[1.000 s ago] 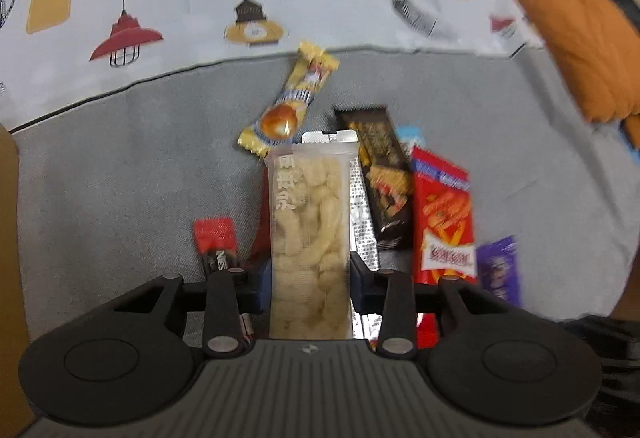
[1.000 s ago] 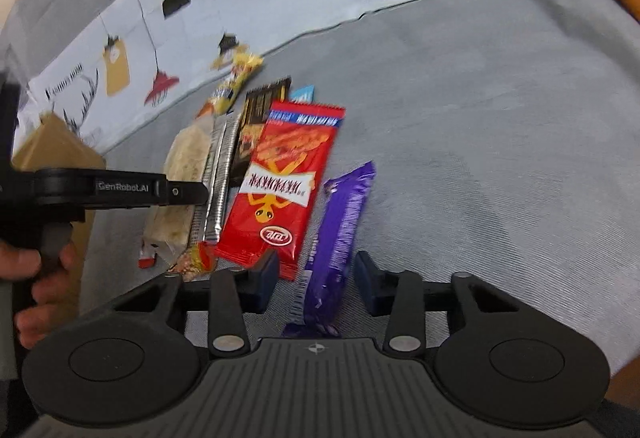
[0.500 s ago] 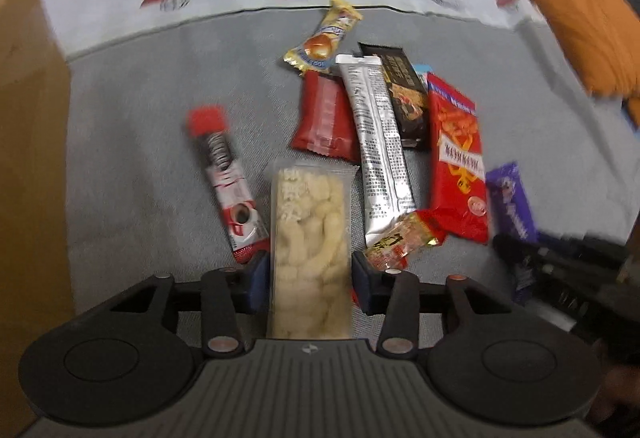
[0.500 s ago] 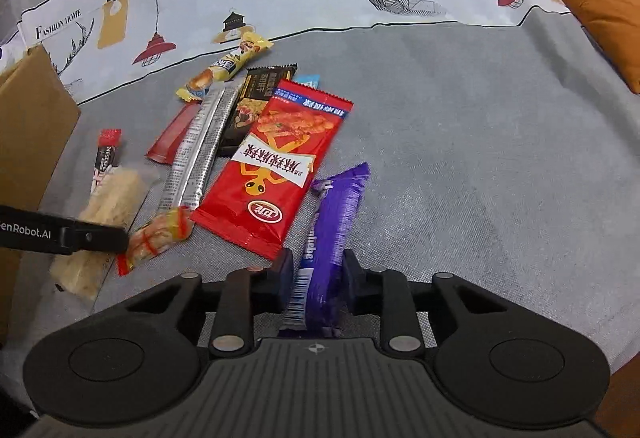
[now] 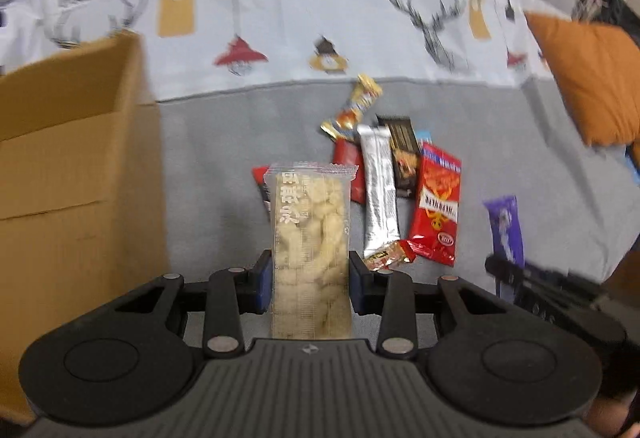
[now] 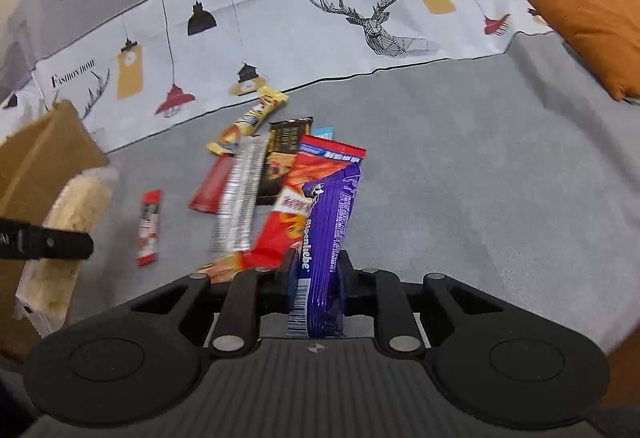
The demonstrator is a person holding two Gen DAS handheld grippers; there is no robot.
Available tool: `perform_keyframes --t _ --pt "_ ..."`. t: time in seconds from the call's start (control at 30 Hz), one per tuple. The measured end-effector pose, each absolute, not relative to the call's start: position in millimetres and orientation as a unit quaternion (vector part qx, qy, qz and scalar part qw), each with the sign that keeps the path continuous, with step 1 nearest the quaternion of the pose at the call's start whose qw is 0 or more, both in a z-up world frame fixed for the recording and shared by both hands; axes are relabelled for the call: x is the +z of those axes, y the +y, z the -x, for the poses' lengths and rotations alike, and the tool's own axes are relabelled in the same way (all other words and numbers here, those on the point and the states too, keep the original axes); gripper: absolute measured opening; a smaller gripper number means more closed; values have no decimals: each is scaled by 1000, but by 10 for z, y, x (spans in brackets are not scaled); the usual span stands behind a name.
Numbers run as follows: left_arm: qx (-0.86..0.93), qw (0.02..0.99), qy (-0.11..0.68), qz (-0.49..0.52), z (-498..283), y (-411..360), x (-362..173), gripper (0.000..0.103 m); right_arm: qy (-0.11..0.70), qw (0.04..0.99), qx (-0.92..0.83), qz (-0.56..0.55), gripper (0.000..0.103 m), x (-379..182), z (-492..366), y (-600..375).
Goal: Organize snacks
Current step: 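Carry both snacks over the cardboard box and open both tools to drop them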
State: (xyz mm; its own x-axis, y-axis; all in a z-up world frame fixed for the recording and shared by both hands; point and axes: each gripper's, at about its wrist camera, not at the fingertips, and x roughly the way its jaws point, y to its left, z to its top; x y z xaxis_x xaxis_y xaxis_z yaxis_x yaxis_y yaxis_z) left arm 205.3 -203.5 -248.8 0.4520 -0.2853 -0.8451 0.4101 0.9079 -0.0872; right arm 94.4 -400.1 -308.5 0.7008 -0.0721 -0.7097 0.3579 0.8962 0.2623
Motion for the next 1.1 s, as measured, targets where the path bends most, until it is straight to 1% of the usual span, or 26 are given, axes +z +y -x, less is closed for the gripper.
perform_keyframes --t 0.07,0.13,0.37,0.5,0.63,0.9,1.0,1.1 --pt "-202 856 473 -51 -1950 -1907 -2280 41 356 906 -102 -203 20 -2874 -847 -3833" --pt "-203 863 460 -40 -1842 -1780 -2071 41 342 917 -87 -187 20 -2646 -779 -3628" --pt "-194 903 384 -5 -1394 -1173 -1304 41 278 950 -18 -140 20 -1814 -666 -2838" --pt "-177 922 345 14 -1193 -756 -934 41 253 957 31 -137 20 -1420 -713 -2424" --pt "-148 938 311 43 -1146 -362 -682 41 242 962 65 -109 20 -1144 -911 -2000" --pt "-125 950 276 81 -1332 212 -352 41 223 962 134 -79 20 -758 -1269 -1424" --pt "-122 951 272 86 -1454 332 -370 41 224 963 136 -64 20 -767 -1441 -1284" --pt "-113 949 282 85 -1626 421 -523 41 237 961 134 -57 20 -900 -1611 -1171"
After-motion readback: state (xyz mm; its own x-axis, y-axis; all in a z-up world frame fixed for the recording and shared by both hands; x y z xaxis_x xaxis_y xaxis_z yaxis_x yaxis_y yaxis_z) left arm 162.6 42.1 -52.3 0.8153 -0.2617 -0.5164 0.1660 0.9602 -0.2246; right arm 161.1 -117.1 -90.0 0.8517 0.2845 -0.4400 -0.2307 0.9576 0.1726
